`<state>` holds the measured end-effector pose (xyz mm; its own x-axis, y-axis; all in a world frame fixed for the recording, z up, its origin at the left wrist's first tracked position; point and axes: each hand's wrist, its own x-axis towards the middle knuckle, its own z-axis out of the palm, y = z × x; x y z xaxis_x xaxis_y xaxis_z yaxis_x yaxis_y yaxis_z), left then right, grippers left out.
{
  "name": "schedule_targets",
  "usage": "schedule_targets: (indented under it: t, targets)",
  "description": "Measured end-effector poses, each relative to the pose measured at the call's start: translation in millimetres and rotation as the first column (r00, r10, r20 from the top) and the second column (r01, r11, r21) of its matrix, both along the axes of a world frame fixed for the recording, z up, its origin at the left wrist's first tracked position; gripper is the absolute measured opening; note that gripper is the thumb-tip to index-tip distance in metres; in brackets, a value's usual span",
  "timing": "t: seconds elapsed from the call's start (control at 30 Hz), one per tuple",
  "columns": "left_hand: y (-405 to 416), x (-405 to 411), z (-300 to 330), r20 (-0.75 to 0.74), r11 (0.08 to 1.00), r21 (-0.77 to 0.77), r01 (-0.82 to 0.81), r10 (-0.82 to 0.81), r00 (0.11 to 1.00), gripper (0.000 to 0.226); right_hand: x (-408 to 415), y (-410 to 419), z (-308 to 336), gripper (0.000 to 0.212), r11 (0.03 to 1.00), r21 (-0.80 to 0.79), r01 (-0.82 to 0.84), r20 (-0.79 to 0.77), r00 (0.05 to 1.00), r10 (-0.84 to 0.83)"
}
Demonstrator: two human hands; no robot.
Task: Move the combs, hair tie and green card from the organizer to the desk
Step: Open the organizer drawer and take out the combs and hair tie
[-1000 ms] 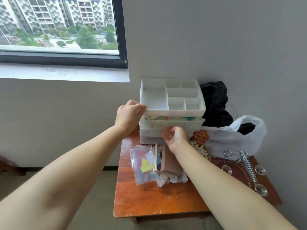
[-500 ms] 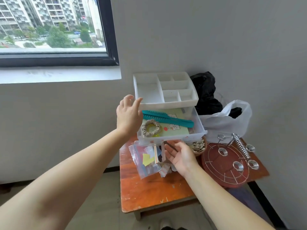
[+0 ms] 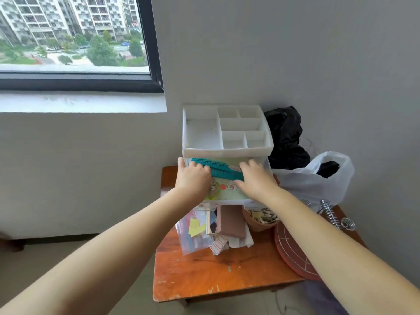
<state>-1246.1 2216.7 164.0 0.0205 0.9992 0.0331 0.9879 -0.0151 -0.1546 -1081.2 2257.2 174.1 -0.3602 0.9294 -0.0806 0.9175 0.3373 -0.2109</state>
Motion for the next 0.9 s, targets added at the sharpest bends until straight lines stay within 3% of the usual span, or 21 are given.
schedule_targets:
  t: [0.07, 0.2, 0.37, 0.47, 0.6, 0.67, 0.73, 0.8, 0.9]
  targets:
    - [1, 1, -4, 0.011, 1.0, 0.011, -0.012, 0.012, 1.0, 0.017, -2, 9, -14, 0.044, 0.999, 0.037, -0.016, 0.08, 0.997, 0.013]
    - [-3, 4, -15, -0.033, 0.999, -0.045, -0.024, 0.022, 0.999, 0.02, 0, 18, -27, 0.033, 0.997, 0.05, -0.067, 0.092, 0.994, 0.062]
    - [-10, 5, -23, -0.032, 0.999, 0.03, -0.026, 0.027, 0.999, 0.019, 3, 20, -27, 0.033, 0.989, 0.046, -0.141, 0.083, 0.987, 0.137]
    - [-15, 4, -22, 0.051, 0.996, 0.061, -0.059, 0.056, 0.997, 0.018, 6, 22, -21, 0.025, 0.98, -0.135, -0.148, -0.056, 0.988, 0.141]
    - [-30, 2, -15, 0.297, 0.973, 0.195, -0.127, 0.065, 0.953, 0.013, 19, 26, -5, 0.025, 0.903, -0.342, -0.26, -0.173, 0.962, 0.211]
    - [-41, 1, -11, 0.461, 0.923, 0.315, -0.219, 0.052, 0.886, 0.012, 29, 28, 4, 0.012, 0.862, -0.396, -0.316, -0.248, 0.941, 0.23]
    - [-57, -1, -4, 0.666, 0.863, 0.361, -0.354, 0.027, 0.745, 0.01, 36, 24, 18, 0.011, 0.814, -0.448, -0.37, -0.34, 0.912, 0.227]
    - [-77, -6, 0, 0.817, 0.804, 0.335, -0.491, 0.012, 0.577, 0.005, 35, 16, 31, 0.021, 0.767, -0.48, -0.426, -0.429, 0.877, 0.219]
    - [-113, -16, 1, 0.94, 0.723, 0.22, -0.655, 0.023, 0.34, 0.008, 13, -5, 39, 0.017, 0.735, -0.478, -0.481, -0.483, 0.843, 0.238]
